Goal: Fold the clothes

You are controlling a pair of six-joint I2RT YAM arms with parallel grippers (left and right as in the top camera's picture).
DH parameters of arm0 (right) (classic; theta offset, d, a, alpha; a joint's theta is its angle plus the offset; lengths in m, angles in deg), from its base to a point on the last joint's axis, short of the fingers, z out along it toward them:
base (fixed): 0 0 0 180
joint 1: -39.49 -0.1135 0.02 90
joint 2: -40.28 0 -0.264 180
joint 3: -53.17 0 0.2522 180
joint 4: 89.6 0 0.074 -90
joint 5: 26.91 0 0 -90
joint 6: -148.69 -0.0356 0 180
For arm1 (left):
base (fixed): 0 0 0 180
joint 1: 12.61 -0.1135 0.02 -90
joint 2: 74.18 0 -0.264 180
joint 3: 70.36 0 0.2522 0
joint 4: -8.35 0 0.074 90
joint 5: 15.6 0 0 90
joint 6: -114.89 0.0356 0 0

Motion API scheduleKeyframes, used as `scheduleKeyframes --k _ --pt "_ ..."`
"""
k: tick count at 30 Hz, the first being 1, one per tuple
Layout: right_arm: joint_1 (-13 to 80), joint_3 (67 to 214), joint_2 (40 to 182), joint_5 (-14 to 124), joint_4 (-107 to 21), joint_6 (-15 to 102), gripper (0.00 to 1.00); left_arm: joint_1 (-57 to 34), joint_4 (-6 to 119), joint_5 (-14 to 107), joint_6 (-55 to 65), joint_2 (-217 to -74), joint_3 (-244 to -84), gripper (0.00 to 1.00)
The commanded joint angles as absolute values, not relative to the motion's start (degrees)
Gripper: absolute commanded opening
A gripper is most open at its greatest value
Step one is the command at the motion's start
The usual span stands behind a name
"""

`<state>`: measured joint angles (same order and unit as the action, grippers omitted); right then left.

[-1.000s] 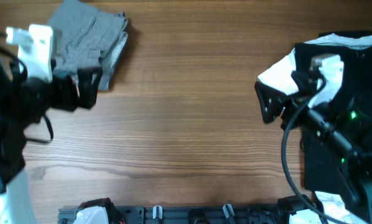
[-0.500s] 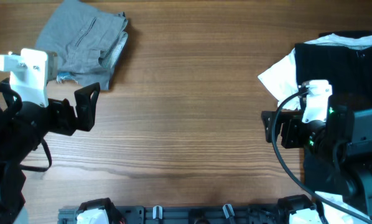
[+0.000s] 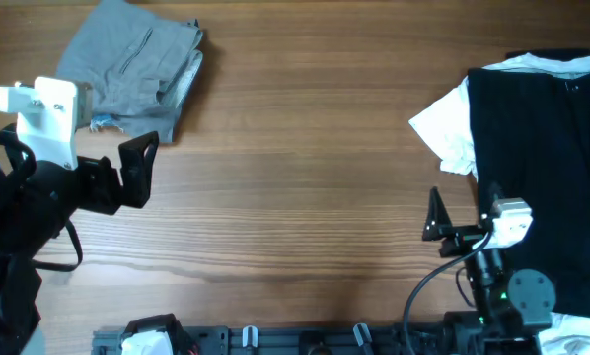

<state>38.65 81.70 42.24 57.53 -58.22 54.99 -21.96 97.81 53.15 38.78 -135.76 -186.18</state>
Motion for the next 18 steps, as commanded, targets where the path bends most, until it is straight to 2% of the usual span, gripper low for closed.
scheduleKeyframes --k 1,5,18 --pt "38.98 73.19 40.45 53.33 -66.83 55.51 1.00 -21.61 97.62 53.26 39.68 -135.68 -186.14 1.00" --pt "38.98 67.21 40.45 51.43 -76.90 55.58 1.00 -21.61 97.62 53.26 39.70 -135.68 -186.14 1.00" --pt "38.98 67.23 40.49 51.43 -76.88 55.56 1.00 -21.61 97.62 53.26 39.68 -135.68 -186.14 1.00"
